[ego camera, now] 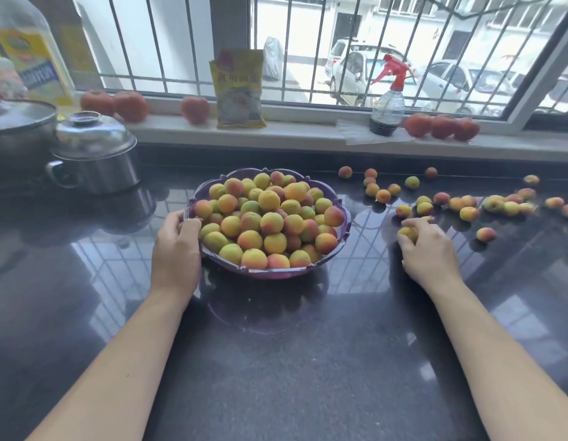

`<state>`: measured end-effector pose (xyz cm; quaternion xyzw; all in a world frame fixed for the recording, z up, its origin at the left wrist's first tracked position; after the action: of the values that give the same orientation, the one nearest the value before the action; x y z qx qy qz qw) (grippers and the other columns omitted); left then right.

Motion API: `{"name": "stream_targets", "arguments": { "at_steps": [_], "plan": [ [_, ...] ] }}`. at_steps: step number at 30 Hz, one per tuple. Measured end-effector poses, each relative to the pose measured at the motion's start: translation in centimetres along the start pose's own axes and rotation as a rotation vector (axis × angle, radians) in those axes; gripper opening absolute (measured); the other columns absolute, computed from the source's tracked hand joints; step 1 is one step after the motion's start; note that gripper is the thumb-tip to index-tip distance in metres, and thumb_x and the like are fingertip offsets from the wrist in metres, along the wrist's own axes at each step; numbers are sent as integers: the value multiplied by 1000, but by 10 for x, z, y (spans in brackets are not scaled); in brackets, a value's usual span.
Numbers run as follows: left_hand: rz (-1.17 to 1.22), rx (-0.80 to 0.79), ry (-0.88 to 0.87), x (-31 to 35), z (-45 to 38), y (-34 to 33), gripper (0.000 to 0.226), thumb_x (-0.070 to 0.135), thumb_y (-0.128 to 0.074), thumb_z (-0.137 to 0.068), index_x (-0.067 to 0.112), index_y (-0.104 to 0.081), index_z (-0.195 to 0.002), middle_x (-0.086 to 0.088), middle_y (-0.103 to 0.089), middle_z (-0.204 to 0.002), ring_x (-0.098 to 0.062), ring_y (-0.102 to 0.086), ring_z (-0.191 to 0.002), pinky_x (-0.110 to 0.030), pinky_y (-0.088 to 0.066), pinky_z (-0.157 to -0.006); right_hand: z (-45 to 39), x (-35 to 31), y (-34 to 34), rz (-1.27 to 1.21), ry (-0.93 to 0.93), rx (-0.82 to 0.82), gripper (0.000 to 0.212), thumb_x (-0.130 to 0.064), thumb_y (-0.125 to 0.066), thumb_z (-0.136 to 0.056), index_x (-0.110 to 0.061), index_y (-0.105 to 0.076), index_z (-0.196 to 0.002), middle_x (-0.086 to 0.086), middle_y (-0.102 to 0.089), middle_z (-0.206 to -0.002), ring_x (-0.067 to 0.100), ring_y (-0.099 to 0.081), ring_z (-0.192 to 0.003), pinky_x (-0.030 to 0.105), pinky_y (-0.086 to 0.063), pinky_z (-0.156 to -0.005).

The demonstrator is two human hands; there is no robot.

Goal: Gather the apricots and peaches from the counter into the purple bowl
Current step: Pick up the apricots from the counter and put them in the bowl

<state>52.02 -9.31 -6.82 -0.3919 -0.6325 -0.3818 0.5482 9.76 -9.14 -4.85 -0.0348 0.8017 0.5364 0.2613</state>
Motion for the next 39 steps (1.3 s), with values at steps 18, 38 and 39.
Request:
{"name": "stream_targets", "arguments": {
  "at_steps": [18, 38, 39],
  "plan": [
    [-3, 21, -14, 2, -2, -1, 26, 37, -47, -82, 23, -64, -95, 12, -66, -85, 9, -57, -68, -22, -45, -68, 16, -152, 18, -322, 514, -230, 46, -23, -69, -95, -31, -55, -138, -10, -64, -116, 10, -61, -107, 36, -51, -100],
    [-28, 11, -3, 6, 1, -1, 28, 38, -45, -82, 23, -64, -96, 12, -67, -86, 12, -57, -66, -27, -43, -67, 30, -165, -9, -407, 514, -275, 41, -15, -47, -106, -23, -54, -146, -11, -60, -134, 5, -51, -124, 26, -42, -110],
    [-27, 11, -3, 5, 1, -1, 28, 38, -45, -82, 23, -64, -97, 12, -67, -86, 12, -57, -66, -27, -43, -67, 29, -162, -11, -443, 491, -291, 42, -17, -44, -108, -26, -50, -148, -11, -58, -138, 4, -50, -126, 26, -41, -111]
  ]
}}
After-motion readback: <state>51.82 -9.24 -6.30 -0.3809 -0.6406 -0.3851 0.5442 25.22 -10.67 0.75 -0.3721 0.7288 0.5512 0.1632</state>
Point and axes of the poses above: each hand's wrist, its own z-axis away from the middle knuckle, its own y-axis out of the back of the hand, x = y × z, the point moved 7 cm from there along -z, towards the middle knuckle
